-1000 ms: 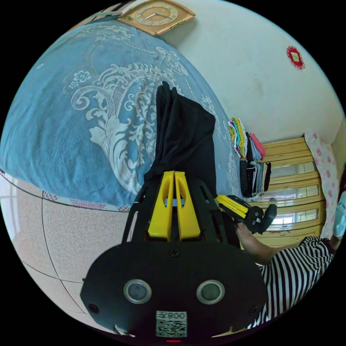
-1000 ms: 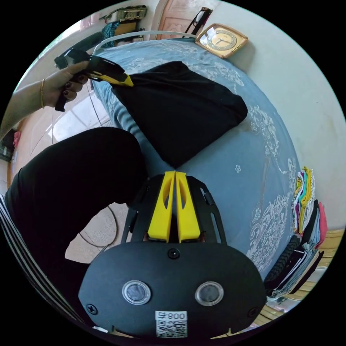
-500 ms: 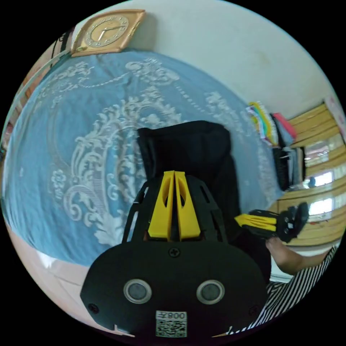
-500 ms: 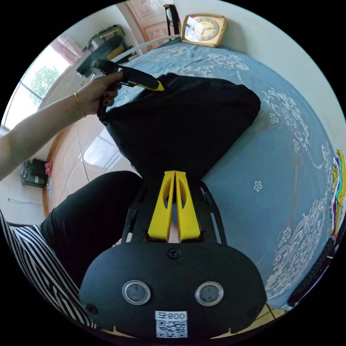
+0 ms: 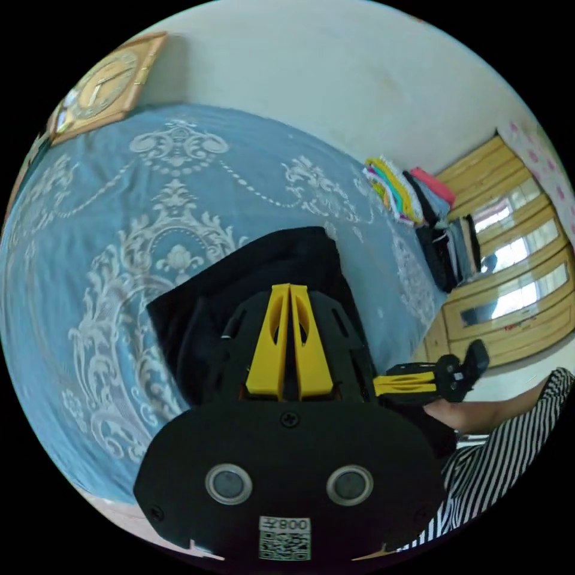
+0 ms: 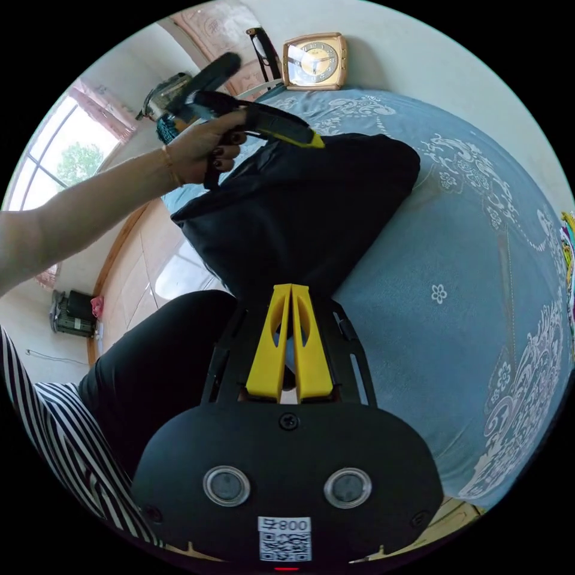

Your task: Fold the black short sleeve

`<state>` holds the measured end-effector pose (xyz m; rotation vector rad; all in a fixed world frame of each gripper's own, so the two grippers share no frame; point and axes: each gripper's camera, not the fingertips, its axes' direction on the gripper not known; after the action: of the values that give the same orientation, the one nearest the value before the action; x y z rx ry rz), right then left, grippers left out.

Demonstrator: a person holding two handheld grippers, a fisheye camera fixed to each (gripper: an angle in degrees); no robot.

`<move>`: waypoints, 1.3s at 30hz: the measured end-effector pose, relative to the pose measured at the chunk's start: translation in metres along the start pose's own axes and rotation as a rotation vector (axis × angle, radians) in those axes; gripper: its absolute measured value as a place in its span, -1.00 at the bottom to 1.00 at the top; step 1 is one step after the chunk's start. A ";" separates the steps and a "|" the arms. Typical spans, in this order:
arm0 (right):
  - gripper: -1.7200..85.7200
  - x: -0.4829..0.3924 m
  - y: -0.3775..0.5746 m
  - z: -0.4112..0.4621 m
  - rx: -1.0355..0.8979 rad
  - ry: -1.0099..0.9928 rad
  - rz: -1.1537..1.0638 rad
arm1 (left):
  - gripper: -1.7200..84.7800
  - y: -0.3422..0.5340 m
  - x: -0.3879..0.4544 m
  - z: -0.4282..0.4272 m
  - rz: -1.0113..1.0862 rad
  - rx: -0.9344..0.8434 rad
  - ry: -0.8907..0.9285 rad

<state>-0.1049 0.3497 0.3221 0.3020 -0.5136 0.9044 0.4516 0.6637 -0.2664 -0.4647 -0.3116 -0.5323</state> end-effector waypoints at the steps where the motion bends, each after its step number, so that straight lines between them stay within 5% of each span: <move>1: -0.96 0.002 0.001 -0.001 0.001 0.017 -0.007 | -0.96 -0.005 0.002 0.007 0.011 -0.035 -0.045; 2: -0.96 0.003 0.003 -0.001 0.002 0.035 -0.017 | -0.96 -0.012 -0.001 0.018 -0.002 -0.092 -0.143; 10: -0.96 0.027 0.016 -0.006 0.051 0.067 -0.013 | -0.96 0.002 -0.053 -0.004 -0.215 0.010 -0.050; 24: -0.96 0.112 0.037 -0.035 0.042 -0.140 0.146 | -0.94 0.201 -0.079 -0.090 -0.365 0.216 0.248; 28: -0.95 0.131 0.039 -0.039 0.012 -0.144 0.158 | -0.95 0.220 -0.096 -0.066 -0.429 0.049 0.141; 33: -0.93 0.162 0.054 -0.065 0.023 -0.179 0.250 | -0.94 0.257 -0.119 -0.082 -0.518 0.165 0.220; 39: -0.81 0.228 0.103 -0.074 0.085 -0.495 0.509 | -0.88 0.300 -0.132 -0.067 -0.565 0.164 0.403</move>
<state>-0.0500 0.5966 0.3878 0.4895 -1.0411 1.3554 0.5194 0.9133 -0.4786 -0.0949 -0.0912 -1.1225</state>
